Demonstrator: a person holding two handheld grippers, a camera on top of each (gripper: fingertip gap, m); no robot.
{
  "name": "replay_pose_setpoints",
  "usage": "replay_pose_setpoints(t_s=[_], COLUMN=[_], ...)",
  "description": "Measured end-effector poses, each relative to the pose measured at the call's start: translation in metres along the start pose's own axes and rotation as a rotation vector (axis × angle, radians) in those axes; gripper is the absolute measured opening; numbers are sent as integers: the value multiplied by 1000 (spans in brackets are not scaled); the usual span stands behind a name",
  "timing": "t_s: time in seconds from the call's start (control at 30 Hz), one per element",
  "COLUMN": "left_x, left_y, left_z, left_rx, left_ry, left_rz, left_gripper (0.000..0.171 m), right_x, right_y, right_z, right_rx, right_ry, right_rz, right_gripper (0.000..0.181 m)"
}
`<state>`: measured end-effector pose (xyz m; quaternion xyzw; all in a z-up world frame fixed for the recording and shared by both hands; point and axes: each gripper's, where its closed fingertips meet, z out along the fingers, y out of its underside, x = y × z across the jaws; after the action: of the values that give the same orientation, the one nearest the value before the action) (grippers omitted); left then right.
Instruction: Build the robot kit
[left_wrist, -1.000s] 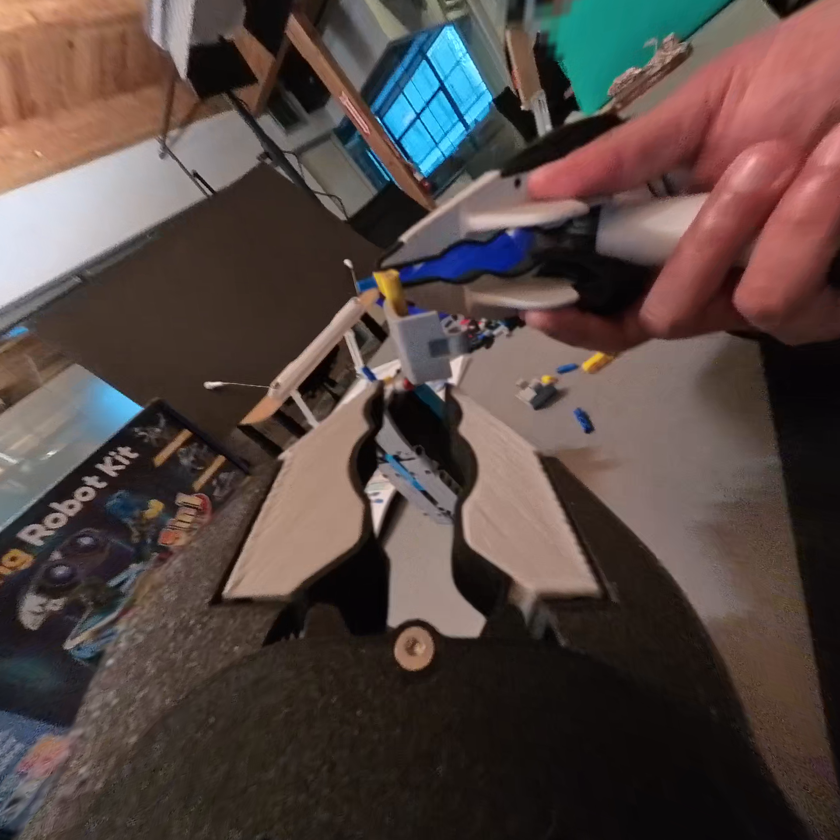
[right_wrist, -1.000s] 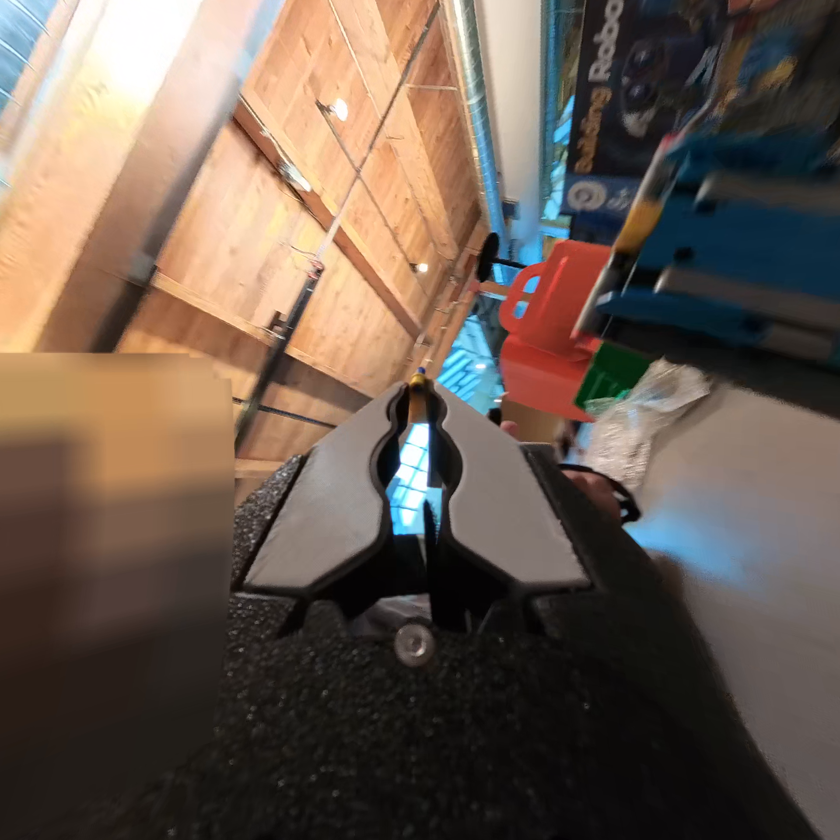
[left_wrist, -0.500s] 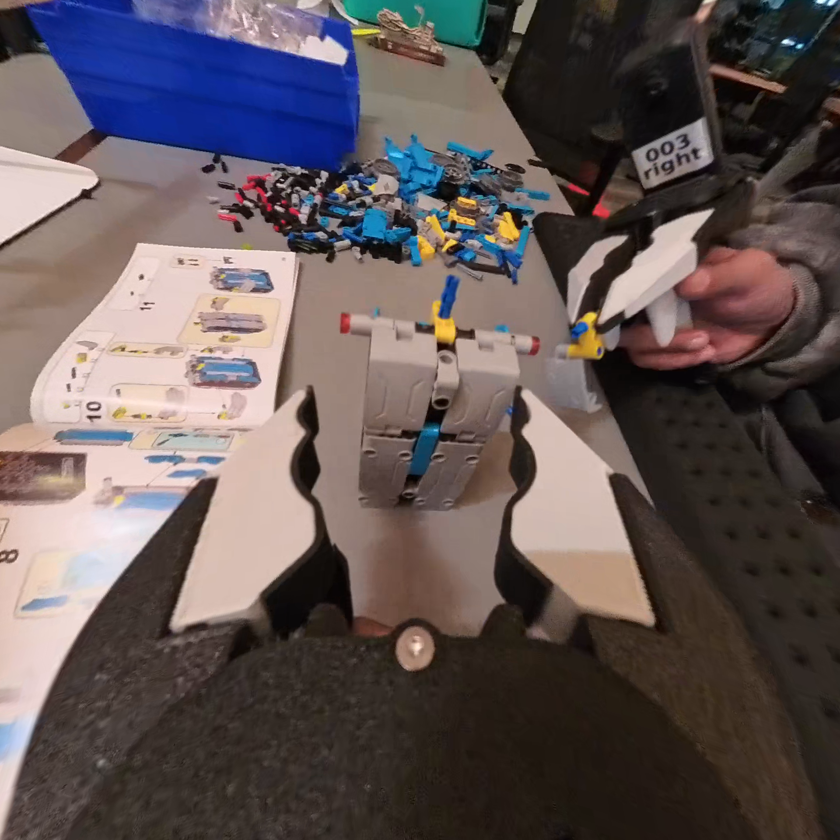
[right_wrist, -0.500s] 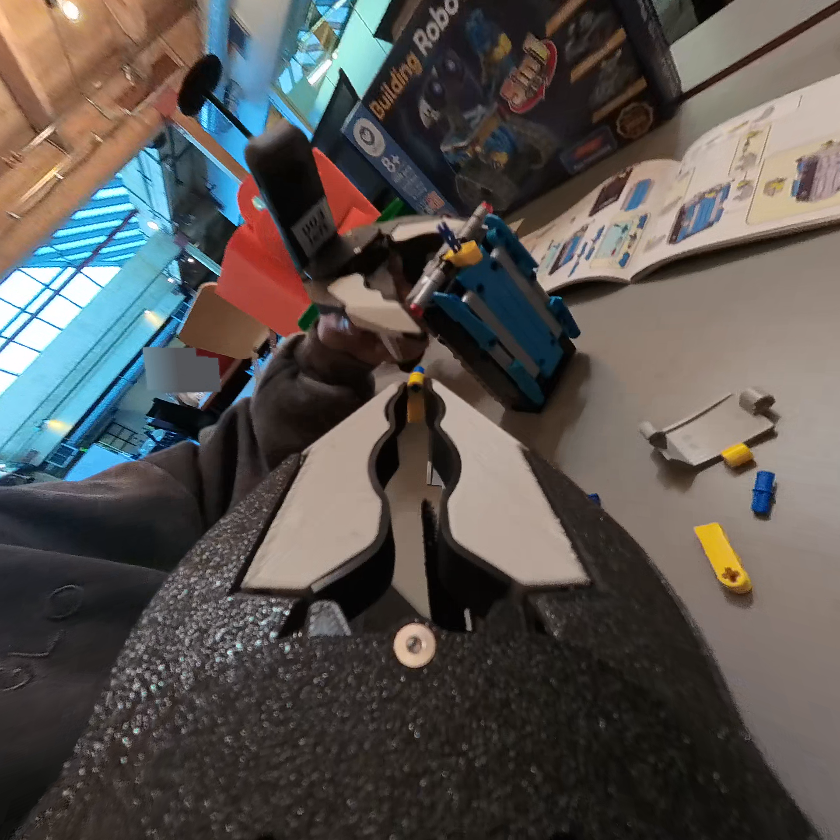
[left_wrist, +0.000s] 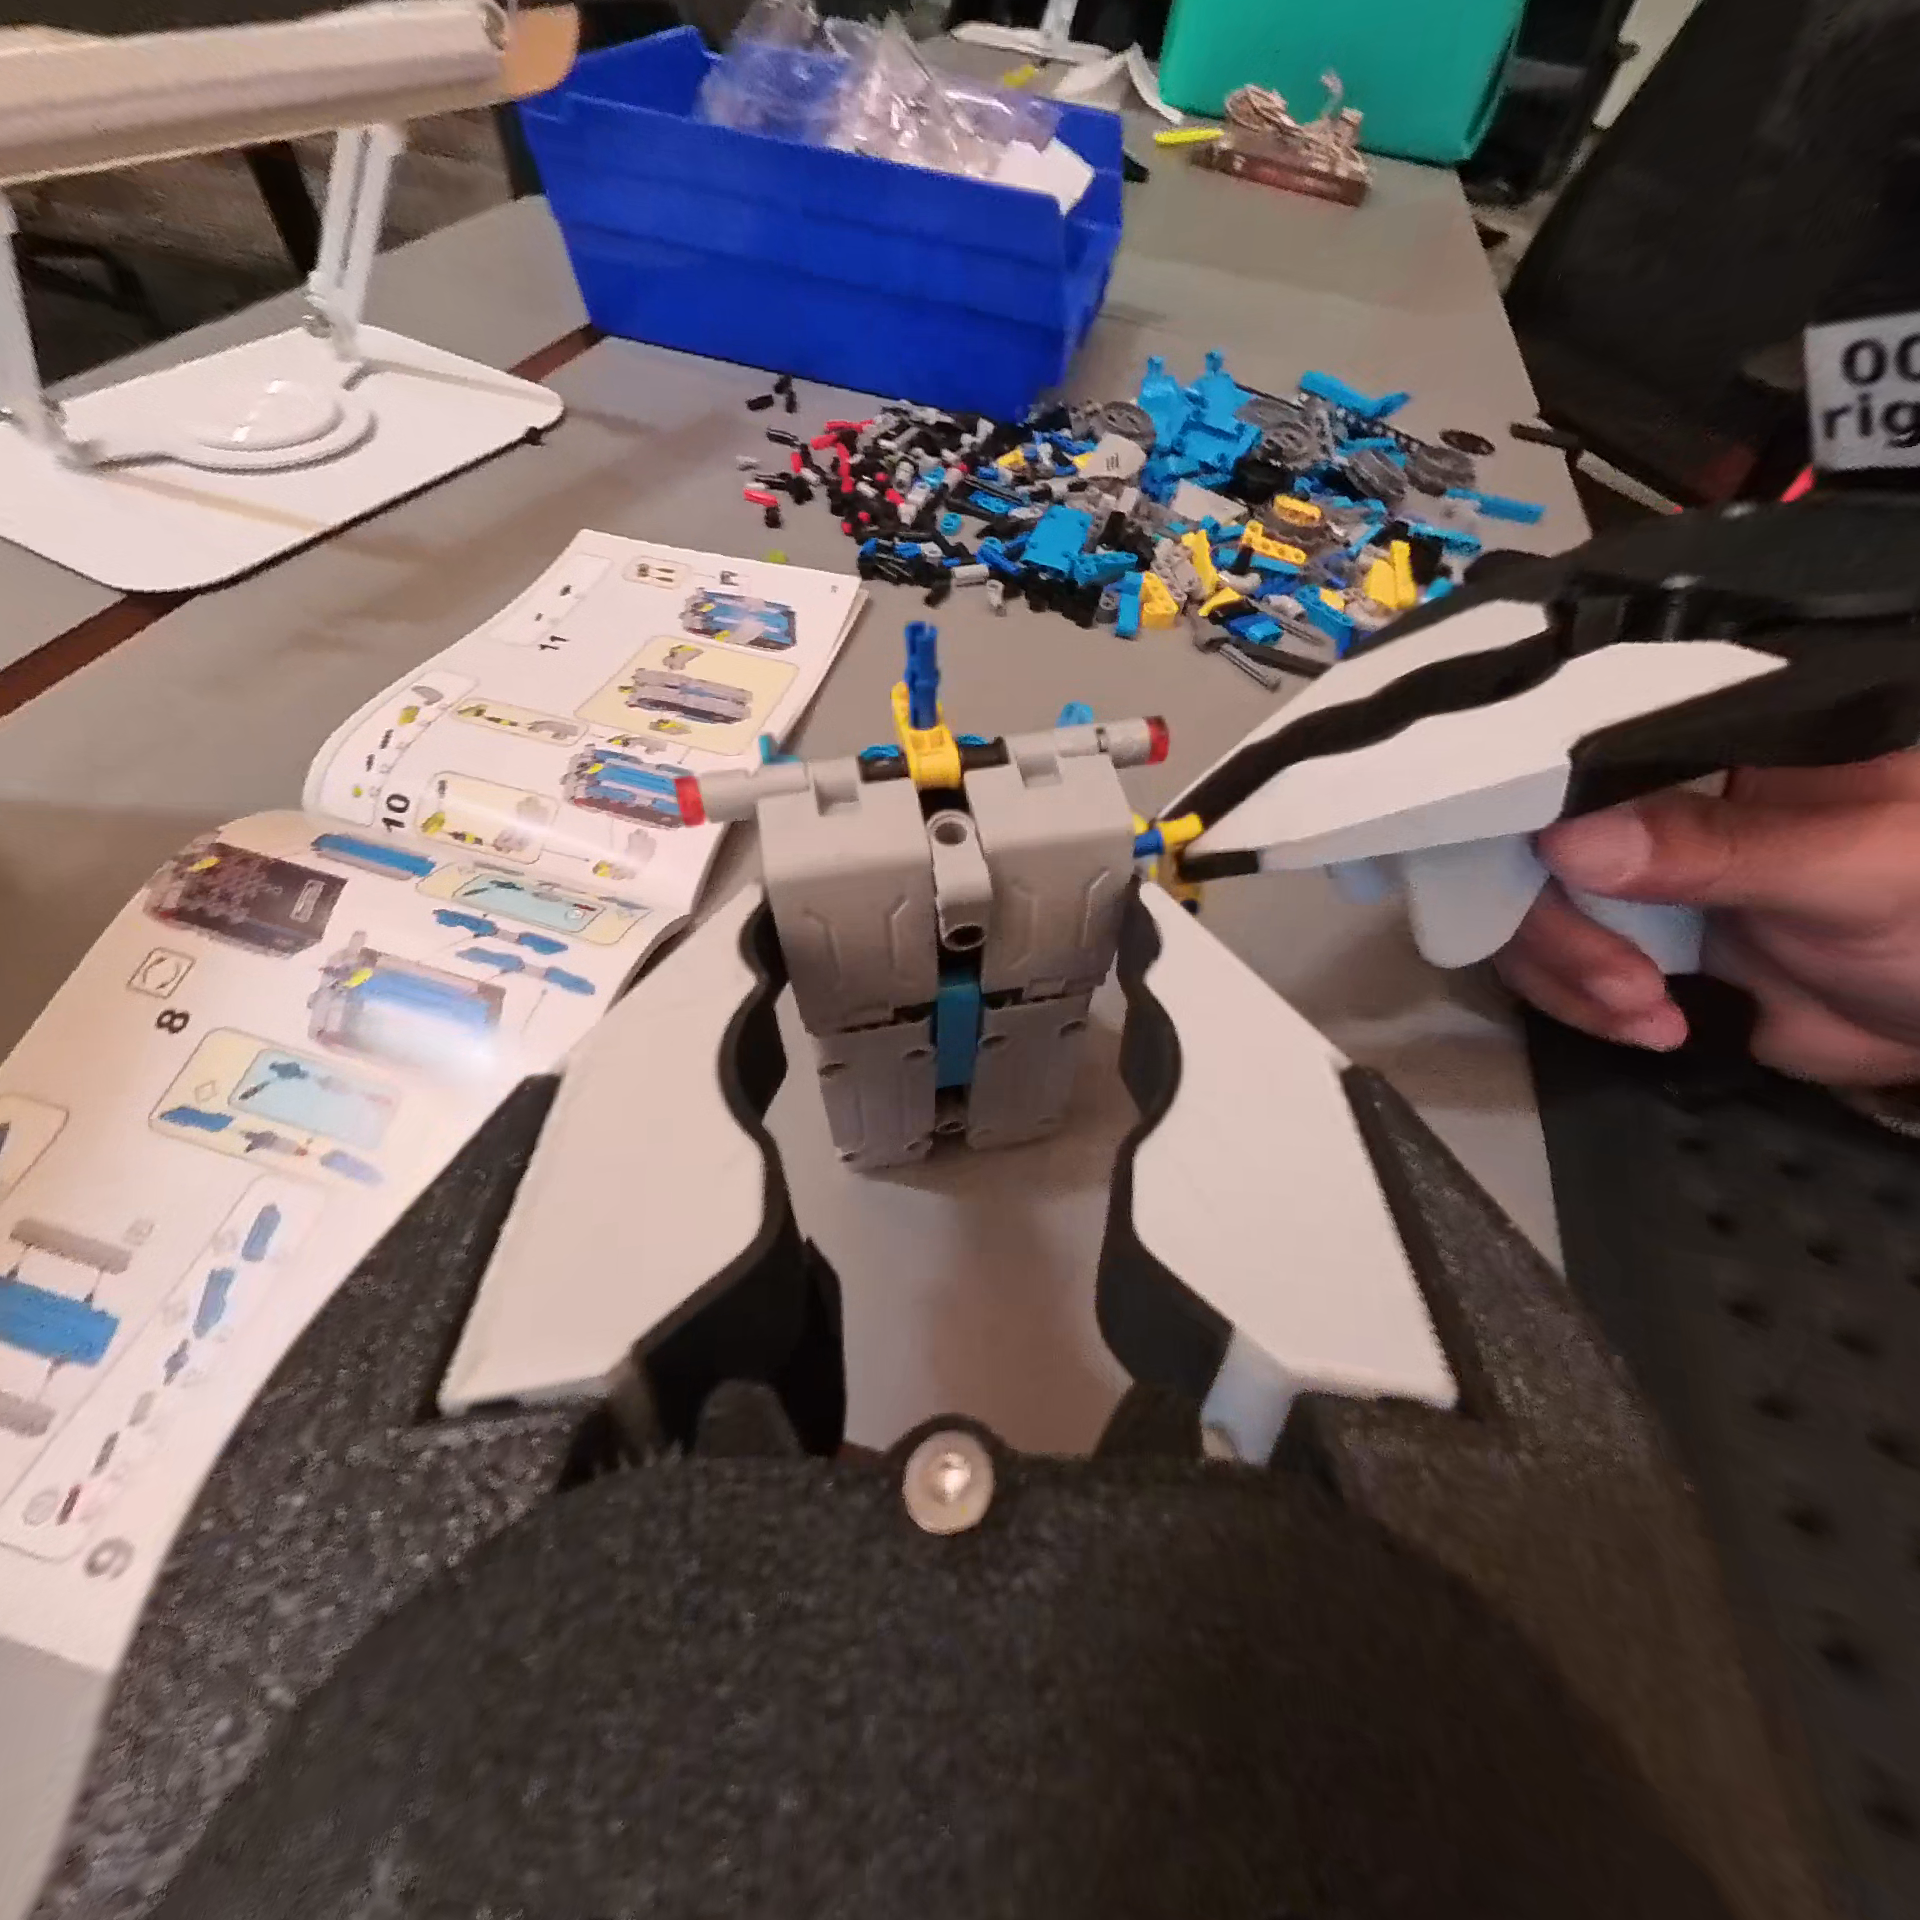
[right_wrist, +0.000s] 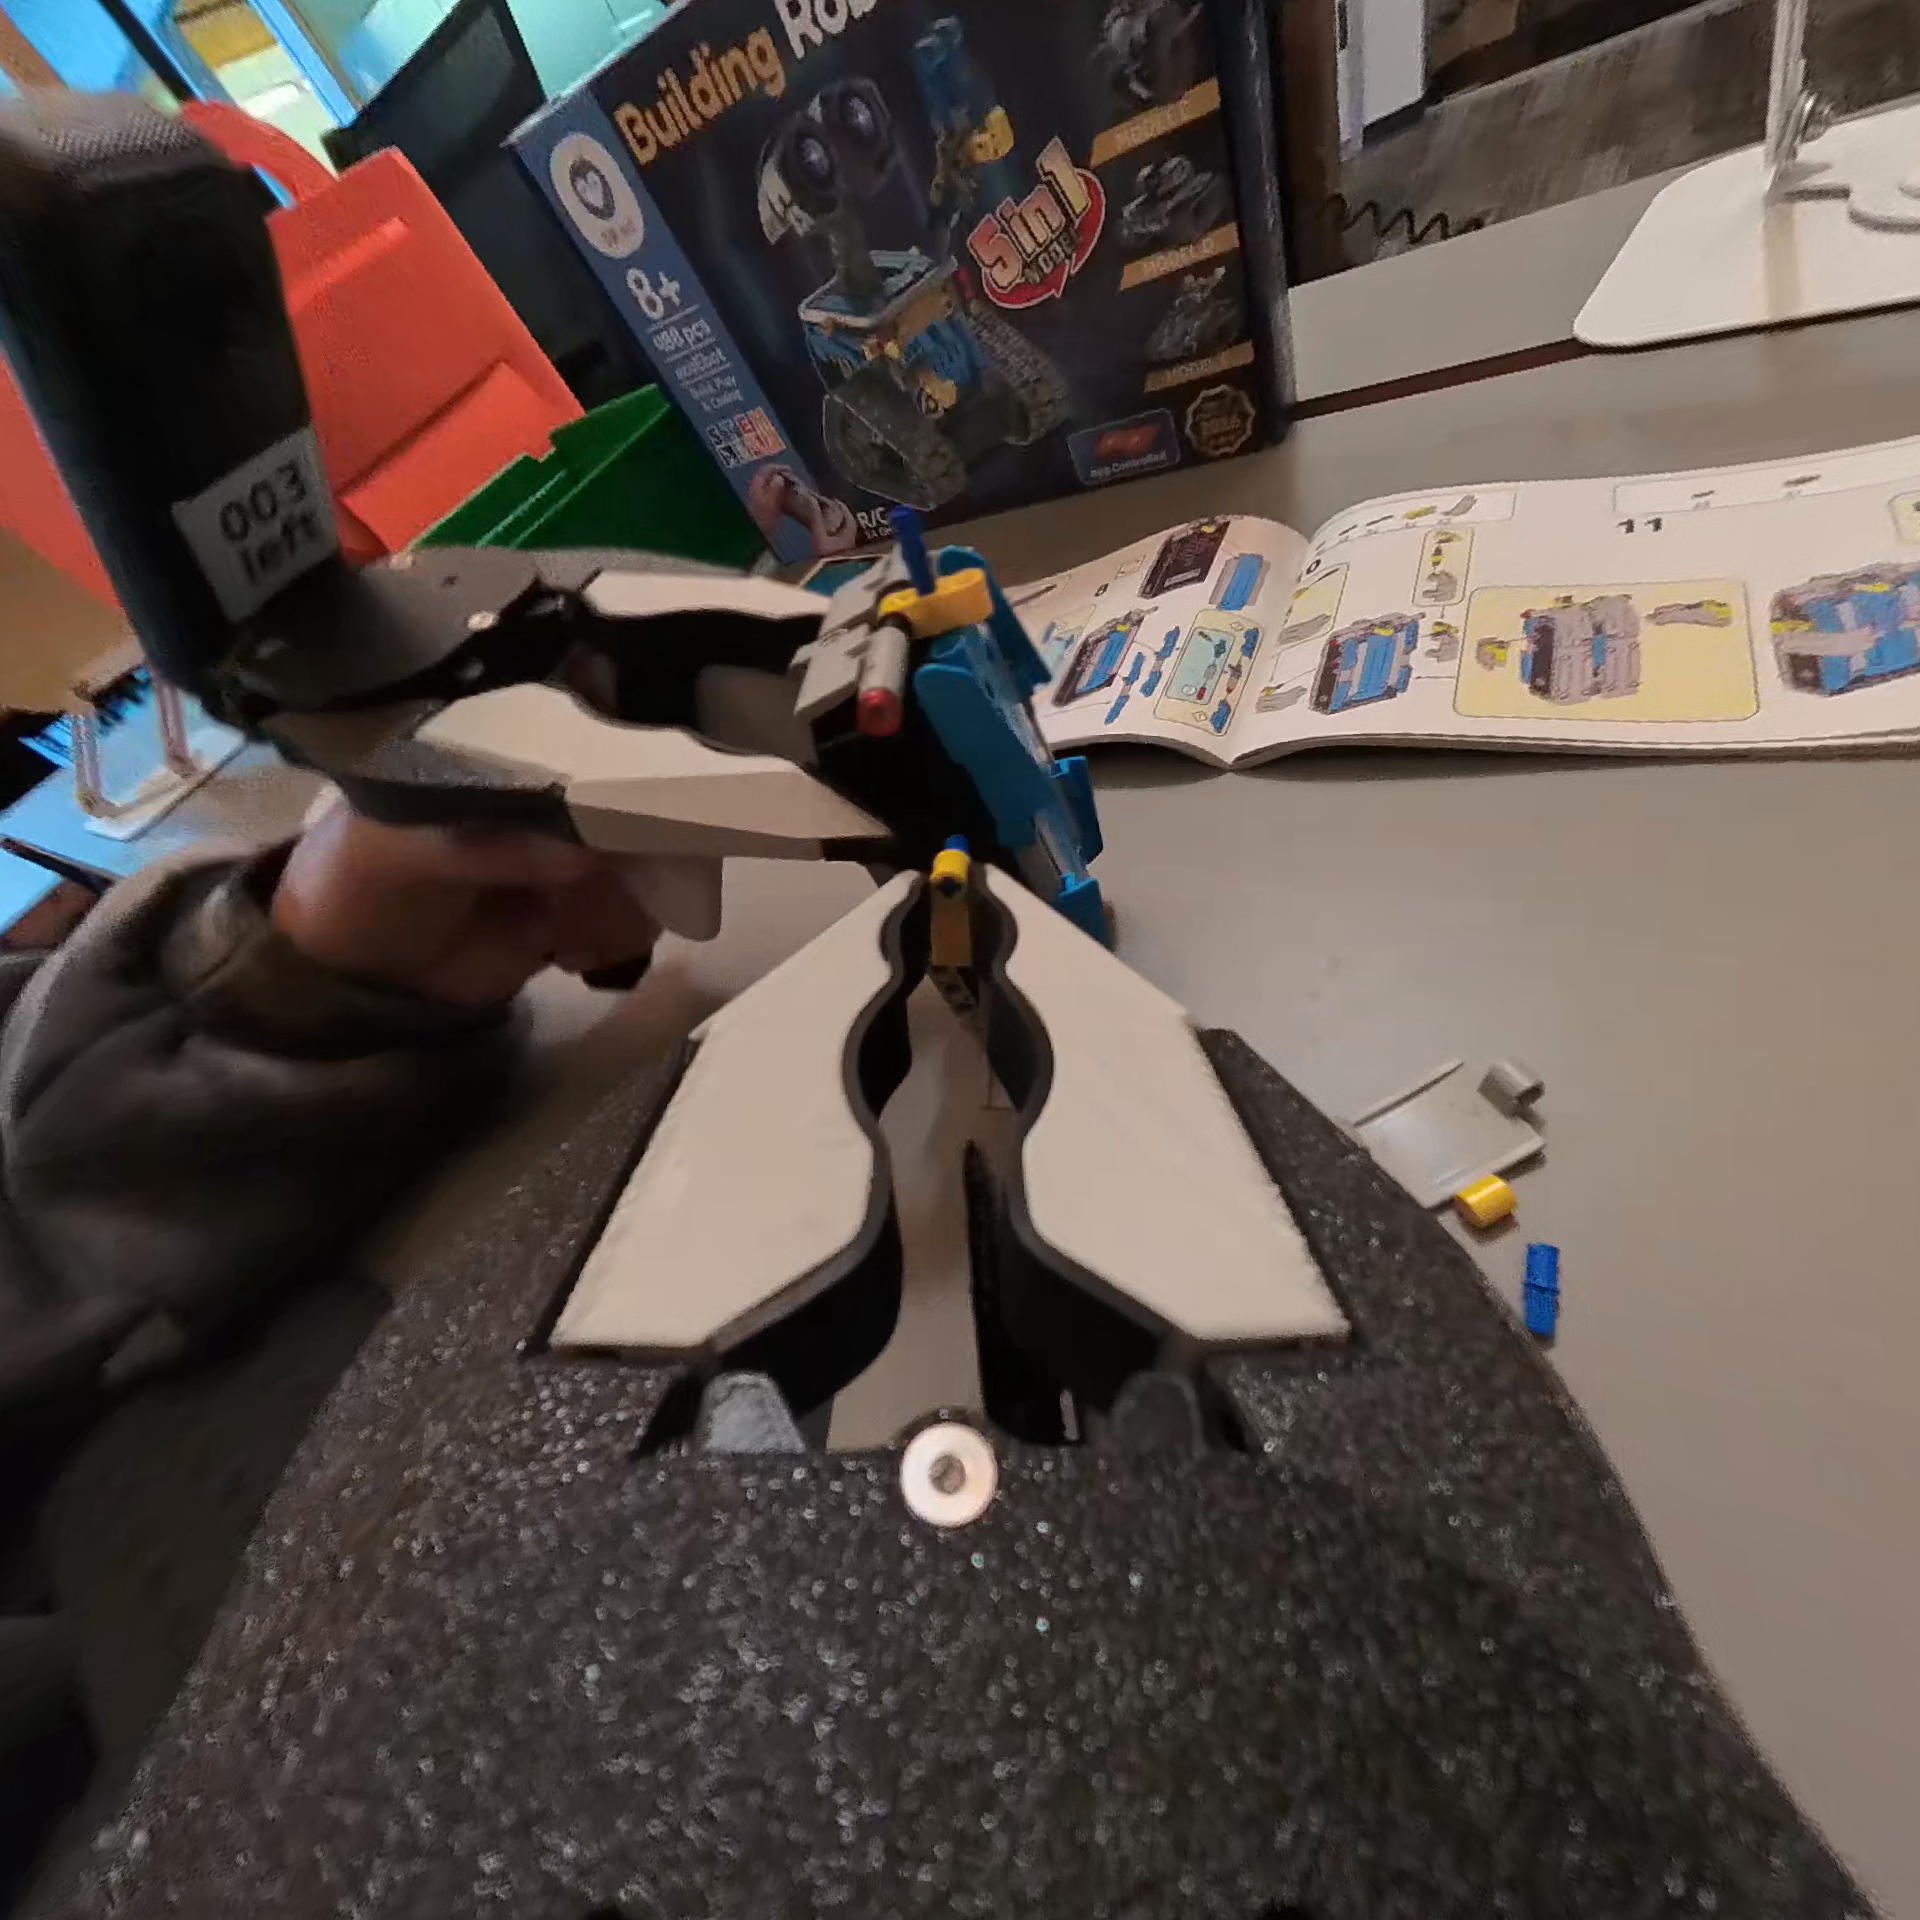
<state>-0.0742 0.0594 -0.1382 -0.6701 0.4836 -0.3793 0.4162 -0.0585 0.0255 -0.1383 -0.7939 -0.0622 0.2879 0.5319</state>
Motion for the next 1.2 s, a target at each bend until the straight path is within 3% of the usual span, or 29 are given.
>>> replay_pose_setpoints(t_s=[0.13,0.47,0.73,0.87,1.0,1.2], left_x=[0,-5,-8,-8,-11,-12], left_y=[0,-1,-1,0,-1,-3], left_z=[-3,-5,-6,-4,-4,-5], left_rx=[49,75,72,53,65,75], left_ry=[-11,13,28,-21,-43,29], left_rz=[-9,-51,-83,-11,-57,-150], left_gripper=[64,64,64,64,64,64], right_x=[2,-1,-3,0,2,1], right_y=[-5,-3,-6,-4,-6,-6], right_z=[7,16,20,22,25,30], right_rx=[15,-13,-48,-81,-61,-66], right_ry=[-45,-28,83,130,104,160], right_rz=[72,-19,-332,-435,-364,-487], right_gripper=[7,7,6,6,6,6])
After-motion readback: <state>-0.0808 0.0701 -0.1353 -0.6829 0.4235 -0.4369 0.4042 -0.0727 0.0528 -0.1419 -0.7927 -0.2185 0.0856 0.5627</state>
